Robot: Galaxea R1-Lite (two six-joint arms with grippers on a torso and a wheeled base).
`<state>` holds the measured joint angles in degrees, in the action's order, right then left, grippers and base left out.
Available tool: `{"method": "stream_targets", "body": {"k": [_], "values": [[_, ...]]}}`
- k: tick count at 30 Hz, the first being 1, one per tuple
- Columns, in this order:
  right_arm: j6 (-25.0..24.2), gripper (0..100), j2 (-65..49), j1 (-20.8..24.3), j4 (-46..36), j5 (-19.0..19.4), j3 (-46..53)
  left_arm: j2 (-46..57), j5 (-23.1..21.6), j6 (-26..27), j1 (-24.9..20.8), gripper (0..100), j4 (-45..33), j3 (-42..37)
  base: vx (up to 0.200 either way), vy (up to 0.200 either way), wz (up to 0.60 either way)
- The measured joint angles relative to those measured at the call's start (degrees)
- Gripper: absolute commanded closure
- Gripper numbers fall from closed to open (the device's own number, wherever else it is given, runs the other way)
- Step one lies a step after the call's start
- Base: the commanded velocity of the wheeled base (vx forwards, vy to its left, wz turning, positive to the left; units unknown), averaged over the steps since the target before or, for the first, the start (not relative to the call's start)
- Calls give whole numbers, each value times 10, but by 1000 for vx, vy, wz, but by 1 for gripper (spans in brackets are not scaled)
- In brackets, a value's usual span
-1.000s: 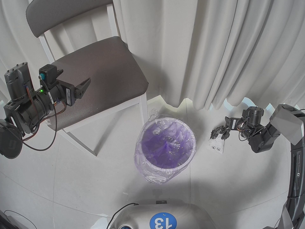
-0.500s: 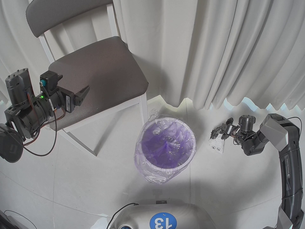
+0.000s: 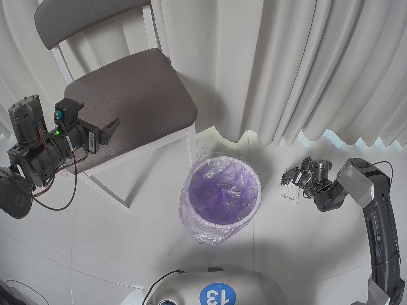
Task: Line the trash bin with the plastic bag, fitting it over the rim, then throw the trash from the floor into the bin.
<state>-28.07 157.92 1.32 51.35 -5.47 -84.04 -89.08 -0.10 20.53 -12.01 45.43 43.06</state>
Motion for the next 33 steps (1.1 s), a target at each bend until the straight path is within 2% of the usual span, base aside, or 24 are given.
{"method": "stream_targets", "body": {"k": [6, 25, 26, 33], "values": [[-5, 0, 21, 3, 48, -5, -12, 1, 0, 3, 0, 0, 1, -1, 0, 0, 0], [-7, 0, 39, 1, 40, -16, -25, 10, -1, 13, 8, 0, 17, -29, 0, 0, 0], [-7, 100, 39, 1, 40, -16, -25, 11, -1, 13, 9, 0, 17, -30, 0, 0, 0], [-14, 100, 39, 0, 31, -16, -26, 17, -3, 13, 16, 0, 17, -32, 0, 0, 0]]}}
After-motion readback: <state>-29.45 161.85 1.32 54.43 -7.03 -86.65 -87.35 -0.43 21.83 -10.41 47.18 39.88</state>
